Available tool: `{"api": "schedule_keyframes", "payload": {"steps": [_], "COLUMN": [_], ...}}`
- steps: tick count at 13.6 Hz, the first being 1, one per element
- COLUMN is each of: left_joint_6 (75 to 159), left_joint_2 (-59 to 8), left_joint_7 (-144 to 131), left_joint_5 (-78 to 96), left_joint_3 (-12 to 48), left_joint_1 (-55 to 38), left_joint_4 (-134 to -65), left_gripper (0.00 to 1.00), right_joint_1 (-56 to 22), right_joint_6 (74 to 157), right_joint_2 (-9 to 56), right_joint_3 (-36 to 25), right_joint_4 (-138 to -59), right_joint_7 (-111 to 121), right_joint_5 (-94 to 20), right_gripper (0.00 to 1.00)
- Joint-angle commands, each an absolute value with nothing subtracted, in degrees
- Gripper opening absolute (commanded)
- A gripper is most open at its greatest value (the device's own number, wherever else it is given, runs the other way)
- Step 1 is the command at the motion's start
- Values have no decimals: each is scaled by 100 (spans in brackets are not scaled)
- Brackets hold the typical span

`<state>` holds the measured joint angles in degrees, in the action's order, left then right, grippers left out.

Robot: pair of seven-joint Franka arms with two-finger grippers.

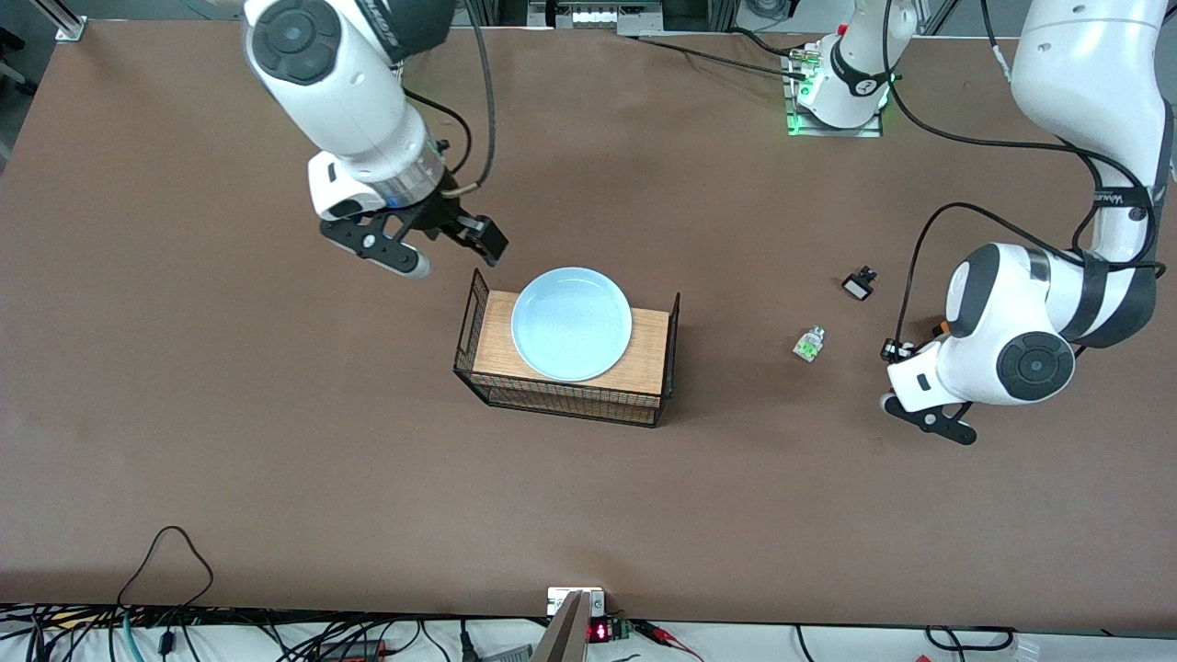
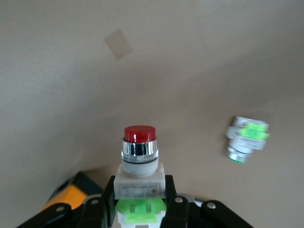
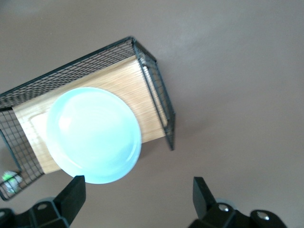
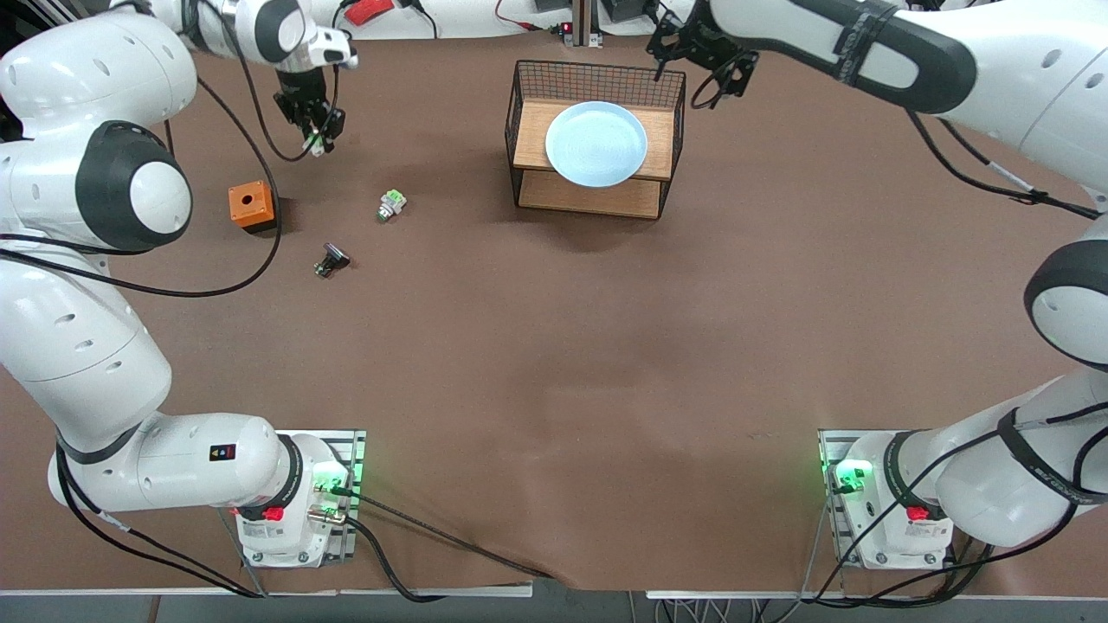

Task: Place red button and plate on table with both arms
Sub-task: 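Carry the button toward the orange box while the right gripper reaches the plate, then lower the button onto the table while the right gripper grips the plate rim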

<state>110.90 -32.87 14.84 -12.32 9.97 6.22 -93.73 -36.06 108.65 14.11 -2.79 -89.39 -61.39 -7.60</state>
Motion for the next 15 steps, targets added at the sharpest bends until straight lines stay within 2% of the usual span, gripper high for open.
{"api": "schedule_keyframes", "payload": {"steps": [1, 4, 6, 7, 8, 10, 11, 13, 15], "left_joint_6": [12037, 13014, 13271, 13245, 13236, 13271, 13228, 13114, 12520], "left_joint_2": [-2988, -3172, -3313, -3305, -3331, -3401, -3375, -3244, -3103], "left_joint_7": [1801, 2021, 2013, 2013, 1934, 1942, 2021, 1943, 1925], "left_joint_5": [-1353, -1362, -1354, -1354, -1354, -1354, -1354, -1354, -1345], "left_joint_3": [1099, 1072, 1081, 1098, 1107, 1107, 1116, 1186, 1318], "left_joint_1": [870, 1072, 1204, 1204, 1187, 1222, 1222, 1169, 1169], "left_joint_4": [-10237, -10651, -10767, -10767, -10775, -10732, -10705, -10626, -10259], "left_gripper": [21, 20, 20, 26, 38, 88, 100, 100, 100], "right_joint_1": [-3849, -3911, -3990, -3982, -3981, -3981, -3973, -3981, -3982], "right_joint_6": [11108, 11696, 12040, 12163, 12234, 12243, 12234, 12156, 12155], "right_joint_2": [1695, 2020, 2258, 2372, 2451, 2610, 2671, 2724, 2795], "right_joint_3": [-352, -343, -352, -352, -352, -352, -352, -352, -352], "right_joint_4": [-8771, -8754, -8728, -8728, -8728, -8736, -8745, -8841, -8912], "right_joint_7": [-6819, -7748, -8452, -8760, -8937, -8991, -9017, -9053, -9035], "right_joint_5": [-835, -844, -844, -844, -844, -852, -861, -861, -861], "right_gripper": [100, 100, 100, 100, 100, 100, 100, 100, 100]}}
